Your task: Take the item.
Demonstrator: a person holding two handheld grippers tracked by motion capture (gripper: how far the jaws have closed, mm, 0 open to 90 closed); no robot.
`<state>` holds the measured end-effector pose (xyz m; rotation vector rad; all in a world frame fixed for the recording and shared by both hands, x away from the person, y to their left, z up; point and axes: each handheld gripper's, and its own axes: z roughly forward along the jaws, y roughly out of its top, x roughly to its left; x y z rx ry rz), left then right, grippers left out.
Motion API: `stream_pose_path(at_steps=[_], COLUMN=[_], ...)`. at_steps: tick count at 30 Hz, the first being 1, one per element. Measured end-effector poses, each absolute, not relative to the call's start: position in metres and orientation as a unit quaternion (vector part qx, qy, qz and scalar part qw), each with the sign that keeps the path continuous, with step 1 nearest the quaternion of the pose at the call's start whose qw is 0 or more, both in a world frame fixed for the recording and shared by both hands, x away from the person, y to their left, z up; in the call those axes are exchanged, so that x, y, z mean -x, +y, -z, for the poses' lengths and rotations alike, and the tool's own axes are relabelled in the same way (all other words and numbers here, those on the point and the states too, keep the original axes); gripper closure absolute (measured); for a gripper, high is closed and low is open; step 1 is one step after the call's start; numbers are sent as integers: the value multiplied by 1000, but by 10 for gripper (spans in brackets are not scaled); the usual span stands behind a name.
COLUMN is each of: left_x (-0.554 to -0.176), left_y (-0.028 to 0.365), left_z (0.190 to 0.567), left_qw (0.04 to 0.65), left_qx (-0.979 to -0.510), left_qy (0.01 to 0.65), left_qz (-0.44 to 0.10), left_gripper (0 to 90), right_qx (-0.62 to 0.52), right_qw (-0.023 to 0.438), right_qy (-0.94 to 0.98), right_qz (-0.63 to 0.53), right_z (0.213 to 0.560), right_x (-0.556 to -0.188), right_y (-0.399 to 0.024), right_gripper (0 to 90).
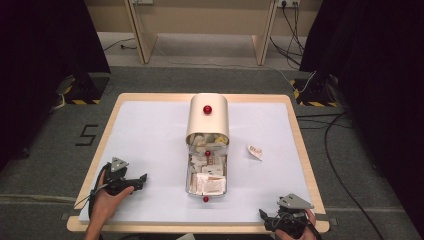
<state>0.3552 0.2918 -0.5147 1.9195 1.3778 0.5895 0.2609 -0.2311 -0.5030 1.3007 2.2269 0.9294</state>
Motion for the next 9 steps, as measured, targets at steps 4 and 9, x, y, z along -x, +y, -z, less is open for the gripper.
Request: stream_pose_path(at_steps=[4, 9], left_x=[-355, -355], left_y=[292, 292], left_z=[515, 515], left_qw=[346, 346], left_qx=[-739, -740], left_qy=[531, 531], left_qz=[-227, -227], left_gripper=[87, 87], right_qx=[-465, -466], right_qw=[199, 198], right_qy=[796, 796], right_qz=[-333, -333], right_z=[503, 503], right_x=[-261, -261], right_y=[-231, -231], right_gripper=[155, 154])
